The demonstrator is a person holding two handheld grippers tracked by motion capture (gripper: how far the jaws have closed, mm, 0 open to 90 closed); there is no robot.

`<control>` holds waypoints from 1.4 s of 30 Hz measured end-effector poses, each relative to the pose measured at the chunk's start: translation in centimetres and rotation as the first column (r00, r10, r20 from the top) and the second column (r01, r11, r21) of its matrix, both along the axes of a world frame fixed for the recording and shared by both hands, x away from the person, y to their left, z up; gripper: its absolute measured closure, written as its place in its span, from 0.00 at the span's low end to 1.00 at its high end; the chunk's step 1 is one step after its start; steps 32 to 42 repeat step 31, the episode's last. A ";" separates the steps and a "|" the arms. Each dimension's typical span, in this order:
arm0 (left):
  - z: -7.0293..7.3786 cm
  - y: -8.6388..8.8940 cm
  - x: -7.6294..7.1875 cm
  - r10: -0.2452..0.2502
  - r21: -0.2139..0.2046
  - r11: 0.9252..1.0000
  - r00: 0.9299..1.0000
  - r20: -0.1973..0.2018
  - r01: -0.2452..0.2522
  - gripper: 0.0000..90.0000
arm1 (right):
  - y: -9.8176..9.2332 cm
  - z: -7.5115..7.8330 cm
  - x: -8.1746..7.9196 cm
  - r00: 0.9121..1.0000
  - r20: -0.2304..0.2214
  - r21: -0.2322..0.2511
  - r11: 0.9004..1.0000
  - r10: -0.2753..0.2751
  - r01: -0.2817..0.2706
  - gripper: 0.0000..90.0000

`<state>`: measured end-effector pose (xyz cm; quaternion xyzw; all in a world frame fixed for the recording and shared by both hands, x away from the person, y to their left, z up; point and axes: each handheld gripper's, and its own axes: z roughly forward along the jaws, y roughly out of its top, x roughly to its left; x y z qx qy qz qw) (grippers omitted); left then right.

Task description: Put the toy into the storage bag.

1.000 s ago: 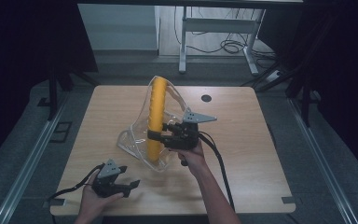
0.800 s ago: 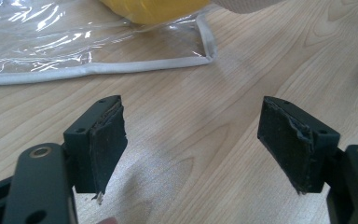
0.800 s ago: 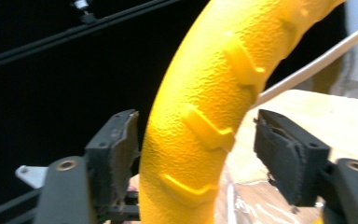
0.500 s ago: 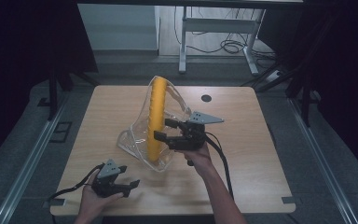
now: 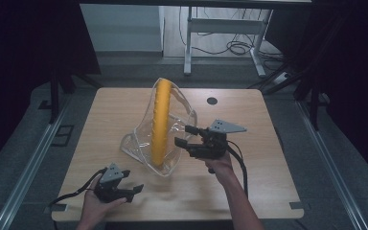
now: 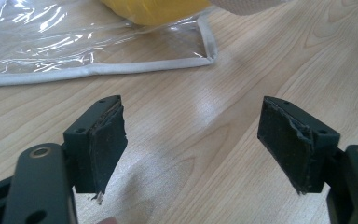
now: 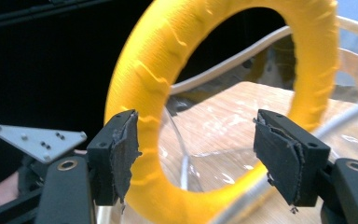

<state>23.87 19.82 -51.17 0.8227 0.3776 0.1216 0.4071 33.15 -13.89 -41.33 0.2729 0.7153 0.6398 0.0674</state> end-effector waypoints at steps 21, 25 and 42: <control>0.0 0.0 0.0 0.005 -0.001 1.000 1.000 -0.004 -0.005 0.26 | -6.1 -3.1 -1.0 0.992 0.006 -0.121 0.985 -0.126 0.125 0.38; 0.0 0.0 0.0 0.005 0.000 1.000 1.000 -0.005 -0.005 0.26 | -6.4 -3.1 -1.2 0.992 0.007 -0.115 0.985 -0.129 0.129 0.38; 0.0 0.0 0.0 0.004 0.002 1.000 1.000 -0.004 -0.004 0.26 | -6.5 -3.5 -1.2 0.991 0.011 -0.124 0.983 -0.135 0.135 0.38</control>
